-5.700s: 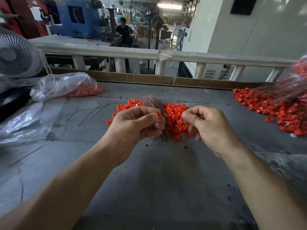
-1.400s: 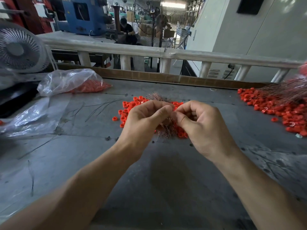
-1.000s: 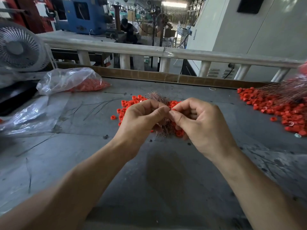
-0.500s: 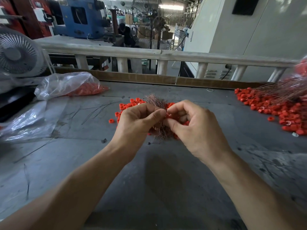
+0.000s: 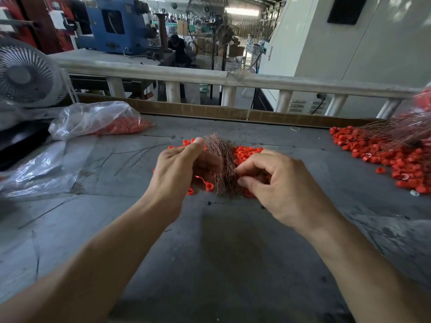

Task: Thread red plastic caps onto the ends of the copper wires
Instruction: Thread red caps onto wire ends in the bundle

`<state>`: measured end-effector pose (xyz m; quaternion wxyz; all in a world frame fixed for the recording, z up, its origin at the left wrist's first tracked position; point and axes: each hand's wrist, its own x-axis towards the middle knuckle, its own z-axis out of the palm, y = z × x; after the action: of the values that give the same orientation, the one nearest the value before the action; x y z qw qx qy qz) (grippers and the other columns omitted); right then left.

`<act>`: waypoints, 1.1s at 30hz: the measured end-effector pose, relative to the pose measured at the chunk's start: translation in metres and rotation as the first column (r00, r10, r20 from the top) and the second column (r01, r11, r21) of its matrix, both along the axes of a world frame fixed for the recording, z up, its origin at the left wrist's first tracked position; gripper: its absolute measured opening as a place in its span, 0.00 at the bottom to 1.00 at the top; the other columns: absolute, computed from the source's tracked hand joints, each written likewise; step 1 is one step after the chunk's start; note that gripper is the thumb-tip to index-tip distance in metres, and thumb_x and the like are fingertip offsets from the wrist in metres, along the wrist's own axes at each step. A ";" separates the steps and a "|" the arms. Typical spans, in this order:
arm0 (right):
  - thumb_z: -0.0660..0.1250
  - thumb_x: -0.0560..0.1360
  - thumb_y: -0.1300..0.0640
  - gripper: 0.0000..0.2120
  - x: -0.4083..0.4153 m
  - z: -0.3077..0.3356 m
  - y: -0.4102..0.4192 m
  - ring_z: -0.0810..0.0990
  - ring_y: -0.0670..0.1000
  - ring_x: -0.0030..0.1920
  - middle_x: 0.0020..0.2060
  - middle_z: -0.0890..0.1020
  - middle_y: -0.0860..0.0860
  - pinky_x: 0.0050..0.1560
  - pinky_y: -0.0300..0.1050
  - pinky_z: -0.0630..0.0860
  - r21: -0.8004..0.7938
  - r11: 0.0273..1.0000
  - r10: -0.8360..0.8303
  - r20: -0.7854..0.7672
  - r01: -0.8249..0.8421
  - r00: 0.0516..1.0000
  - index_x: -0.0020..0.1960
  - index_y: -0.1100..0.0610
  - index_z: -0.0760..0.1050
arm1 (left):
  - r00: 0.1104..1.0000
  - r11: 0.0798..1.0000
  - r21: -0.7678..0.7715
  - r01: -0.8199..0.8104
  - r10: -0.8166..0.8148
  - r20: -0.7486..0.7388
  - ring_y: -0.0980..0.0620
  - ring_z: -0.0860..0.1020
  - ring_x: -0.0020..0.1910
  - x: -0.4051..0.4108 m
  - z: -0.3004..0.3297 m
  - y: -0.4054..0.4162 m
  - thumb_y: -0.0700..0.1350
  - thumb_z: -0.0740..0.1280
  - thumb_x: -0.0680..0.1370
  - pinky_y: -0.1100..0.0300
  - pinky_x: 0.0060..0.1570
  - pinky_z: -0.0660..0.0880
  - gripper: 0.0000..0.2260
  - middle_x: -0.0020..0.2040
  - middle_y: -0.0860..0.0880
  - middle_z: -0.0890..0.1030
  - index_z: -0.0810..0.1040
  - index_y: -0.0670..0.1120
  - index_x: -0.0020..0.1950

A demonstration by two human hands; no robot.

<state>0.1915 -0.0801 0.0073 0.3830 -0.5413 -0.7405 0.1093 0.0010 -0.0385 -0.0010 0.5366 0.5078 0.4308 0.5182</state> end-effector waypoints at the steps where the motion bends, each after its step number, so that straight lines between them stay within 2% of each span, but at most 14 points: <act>1: 0.77 0.73 0.59 0.06 0.002 0.000 0.000 0.78 0.44 0.40 0.40 0.80 0.43 0.40 0.32 0.72 -0.013 1.000 0.009 -0.005 -0.009 1.000 0.46 0.48 0.85 | 1.000 1.000 0.001 -0.010 0.010 0.003 0.43 0.78 0.34 -0.003 0.002 0.001 0.50 0.62 0.84 0.55 0.33 0.69 0.22 0.41 0.37 0.85 0.86 0.41 0.38; 5: 0.78 0.73 0.59 0.08 0.009 0.003 0.001 0.80 0.42 0.42 0.41 0.82 0.42 0.44 0.30 0.71 -0.056 0.997 0.059 -0.027 -0.061 0.998 0.47 0.47 0.86 | 0.999 1.000 0.015 -0.026 0.027 -0.041 0.45 0.78 0.31 -0.015 0.008 0.005 0.49 0.63 0.83 0.58 0.30 0.74 0.22 0.38 0.37 0.85 0.86 0.41 0.35; 7: 0.78 0.73 0.58 0.08 0.015 0.004 0.003 0.81 0.41 0.42 0.41 0.83 0.40 0.44 0.29 0.72 -0.036 0.999 0.037 -0.064 -0.039 0.997 0.47 0.46 0.86 | 0.997 0.999 0.031 0.015 -0.013 -0.075 0.46 0.79 0.33 -0.020 0.010 0.007 0.53 0.62 0.84 0.57 0.32 0.75 0.22 0.40 0.38 0.85 0.86 0.40 0.41; 10: 0.78 0.73 0.56 0.06 0.035 0.000 0.013 0.82 0.40 0.40 0.39 0.85 0.39 0.43 0.30 0.74 0.011 0.984 -0.173 -0.186 0.178 0.967 0.47 0.45 0.86 | 0.985 0.995 0.065 0.076 -0.065 -0.157 0.50 0.81 0.35 -0.027 0.010 0.009 0.62 0.64 0.78 0.60 0.32 0.77 0.24 0.43 0.42 0.86 0.85 0.42 0.49; 12: 0.77 0.73 0.55 0.05 0.055 -0.005 0.022 0.82 0.40 0.40 0.36 0.84 0.40 0.42 0.34 0.75 -0.004 0.919 -0.384 -0.240 0.395 0.892 0.47 0.48 0.86 | 0.970 0.995 0.104 -0.003 0.028 -0.243 0.51 0.80 0.35 -0.031 0.007 0.012 0.62 0.67 0.76 0.59 0.32 0.78 0.19 0.42 0.45 0.86 0.86 0.47 0.46; 14: 0.77 0.73 0.54 0.04 0.075 -0.012 0.027 0.82 0.43 0.39 0.37 0.84 0.42 0.39 0.35 0.72 -0.048 0.827 -0.559 -0.189 0.561 0.807 0.48 0.50 0.86 | 0.884 0.974 0.183 -0.134 0.201 -0.423 0.49 0.80 0.33 -0.035 0.001 0.018 0.58 0.70 0.78 0.57 0.30 0.77 0.12 0.39 0.46 0.85 0.85 0.51 0.42; 16: 0.77 0.73 0.52 0.05 0.090 -0.019 0.029 0.79 0.47 0.37 0.39 0.86 0.48 0.40 0.39 0.69 -0.106 0.738 -0.674 -0.099 0.666 0.732 0.47 0.52 0.86 | 0.727 0.934 0.295 -0.201 0.344 -0.594 0.49 0.81 0.31 -0.040 -0.005 0.024 0.52 0.70 0.79 0.61 0.22 0.74 0.09 0.36 0.48 0.84 0.83 0.53 0.40; 18: 0.77 0.73 0.52 0.04 0.098 -0.023 0.030 0.78 0.51 0.37 0.38 0.85 0.50 0.42 0.41 0.69 -0.165 0.678 -0.729 -0.025 0.717 0.684 0.42 0.52 0.84 | 0.626 0.923 0.332 -0.194 0.377 -0.682 0.52 0.80 0.30 -0.041 -0.007 0.025 0.50 0.70 0.78 0.65 0.20 0.71 0.07 0.36 0.55 0.82 0.81 0.56 0.40; 20: 0.77 0.73 0.52 0.07 0.102 -0.025 0.032 0.80 0.54 0.36 0.34 0.83 0.50 0.41 0.44 0.72 -0.224 0.647 -0.743 0.027 0.729 0.669 0.38 0.51 0.82 | 0.568 0.931 0.327 -0.163 0.360 -0.740 0.53 0.80 0.32 -0.042 -0.011 0.026 0.49 0.71 0.77 0.61 0.29 0.74 0.06 0.39 0.58 0.82 0.80 0.58 0.41; 23: 0.77 0.73 0.51 0.06 0.103 -0.024 0.032 0.82 0.58 0.36 0.33 0.83 0.52 0.41 0.46 0.77 -0.276 0.627 -0.734 0.103 0.729 0.671 0.41 0.52 0.83 | 0.535 0.943 0.300 -0.144 0.329 -0.778 0.52 0.76 0.33 -0.043 -0.015 0.028 0.52 0.72 0.77 0.53 0.41 0.78 0.02 0.46 0.55 0.82 0.81 0.57 0.47; 26: 0.77 0.72 0.50 0.05 0.101 -0.021 0.032 0.83 0.58 0.38 0.36 0.84 0.53 0.44 0.48 0.80 -0.306 0.604 -0.730 0.158 0.736 0.665 0.42 0.50 0.83 | 0.502 0.946 0.291 -0.142 0.322 -0.803 0.47 0.77 0.36 -0.043 -0.016 0.029 0.54 0.73 0.77 0.51 0.45 0.79 0.07 0.51 0.53 0.81 0.81 0.56 0.54; 29: 0.77 0.72 0.45 0.10 0.095 -0.018 0.030 0.83 0.58 0.44 0.42 0.85 0.52 0.46 0.48 0.79 -0.308 0.583 -0.720 0.231 0.751 0.654 0.47 0.50 0.83 | 0.490 0.949 0.283 -0.142 0.316 -0.812 0.47 0.77 0.37 -0.044 -0.017 0.029 0.55 0.73 0.76 0.52 0.45 0.78 0.11 0.53 0.53 0.81 0.81 0.56 0.56; 31: 0.75 0.73 0.45 0.12 0.089 -0.015 0.027 0.83 0.58 0.49 0.45 0.86 0.52 0.48 0.48 0.77 -0.238 0.623 -0.711 0.225 0.745 0.666 0.51 0.51 0.83 | 0.476 0.949 0.282 -0.138 0.313 -0.822 0.47 0.77 0.39 -0.044 -0.019 0.029 0.56 0.74 0.75 0.52 0.45 0.77 0.12 0.54 0.53 0.81 0.80 0.56 0.57; 33: 0.75 0.74 0.47 0.10 0.079 -0.010 0.025 0.84 0.57 0.49 0.45 0.86 0.51 0.51 0.50 0.80 -0.177 0.727 -0.654 0.117 0.664 0.747 0.50 0.51 0.84 | 0.449 0.948 0.292 -0.124 0.316 -0.836 0.46 0.79 0.46 -0.044 -0.021 0.030 0.56 0.74 0.75 0.54 0.46 0.74 0.12 0.55 0.53 0.81 0.81 0.56 0.57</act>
<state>0.2708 -0.0553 -0.0024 0.3208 -0.8079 -0.4934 0.0300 -0.0426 -0.0084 -0.0215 0.1192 0.6879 0.6543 0.2905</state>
